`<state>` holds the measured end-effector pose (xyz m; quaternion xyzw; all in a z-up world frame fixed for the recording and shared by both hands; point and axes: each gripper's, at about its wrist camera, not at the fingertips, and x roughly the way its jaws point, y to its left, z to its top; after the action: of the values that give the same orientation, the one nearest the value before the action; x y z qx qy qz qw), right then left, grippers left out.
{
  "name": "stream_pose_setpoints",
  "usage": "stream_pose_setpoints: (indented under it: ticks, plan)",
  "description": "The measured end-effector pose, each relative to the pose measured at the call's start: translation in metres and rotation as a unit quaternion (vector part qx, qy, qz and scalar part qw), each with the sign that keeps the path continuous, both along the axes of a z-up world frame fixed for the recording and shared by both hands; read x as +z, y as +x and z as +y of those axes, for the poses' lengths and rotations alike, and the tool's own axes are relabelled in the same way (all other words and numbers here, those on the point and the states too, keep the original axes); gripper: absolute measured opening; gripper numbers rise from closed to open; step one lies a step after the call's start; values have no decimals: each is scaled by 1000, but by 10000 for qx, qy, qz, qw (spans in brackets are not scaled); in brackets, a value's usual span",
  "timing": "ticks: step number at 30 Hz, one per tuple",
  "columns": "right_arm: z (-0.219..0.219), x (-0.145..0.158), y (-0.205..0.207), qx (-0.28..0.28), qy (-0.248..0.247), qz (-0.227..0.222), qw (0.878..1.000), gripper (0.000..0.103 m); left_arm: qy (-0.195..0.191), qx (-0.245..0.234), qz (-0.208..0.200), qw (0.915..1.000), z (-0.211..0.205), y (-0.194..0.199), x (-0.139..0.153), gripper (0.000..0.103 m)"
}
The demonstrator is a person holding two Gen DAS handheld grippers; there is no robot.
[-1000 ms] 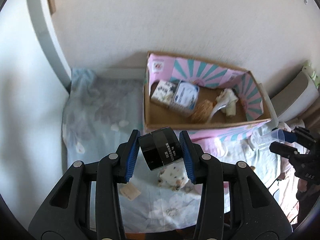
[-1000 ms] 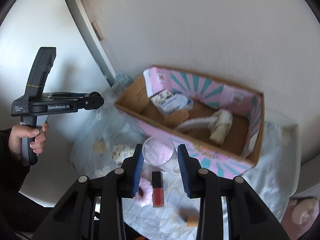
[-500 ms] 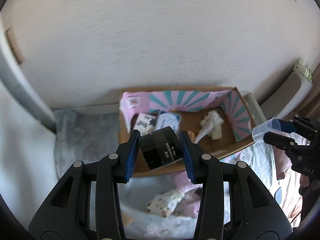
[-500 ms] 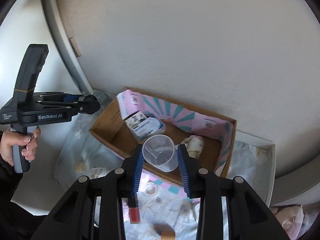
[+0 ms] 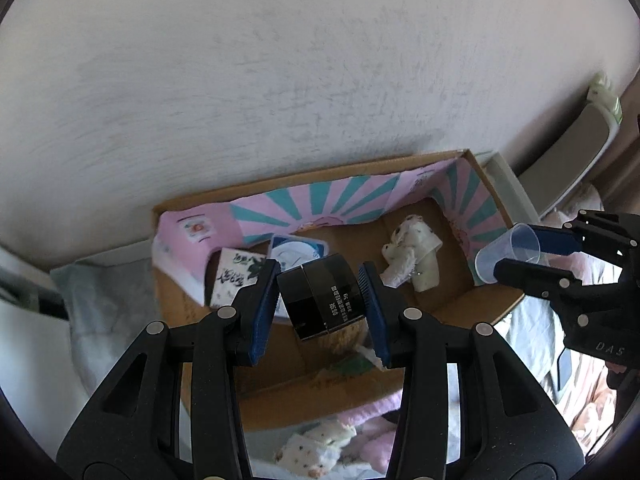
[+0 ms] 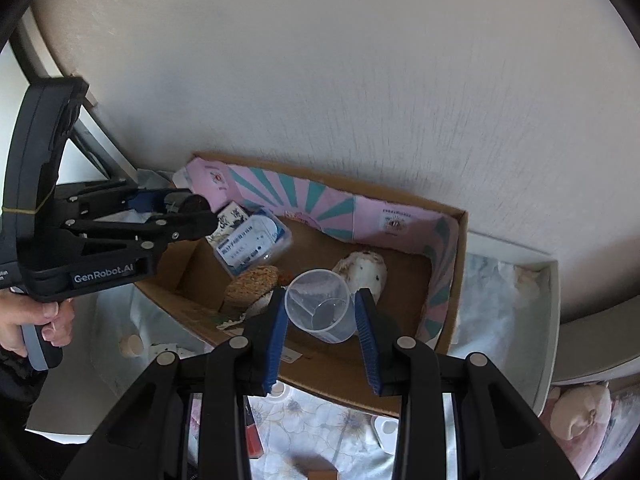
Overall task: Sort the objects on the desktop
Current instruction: 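Carry lens cap and measuring cup into the cardboard box and release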
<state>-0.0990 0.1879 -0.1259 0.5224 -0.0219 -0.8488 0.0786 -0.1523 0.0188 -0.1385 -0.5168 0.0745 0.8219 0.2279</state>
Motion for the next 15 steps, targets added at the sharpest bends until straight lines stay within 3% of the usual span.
stream_pose_setpoints:
  ticks: [15]
  plan:
    - [6, -16, -10, -95, -116, -352, 9993, 32, -198, -210, -249, 9993, 16, -26, -20, 37]
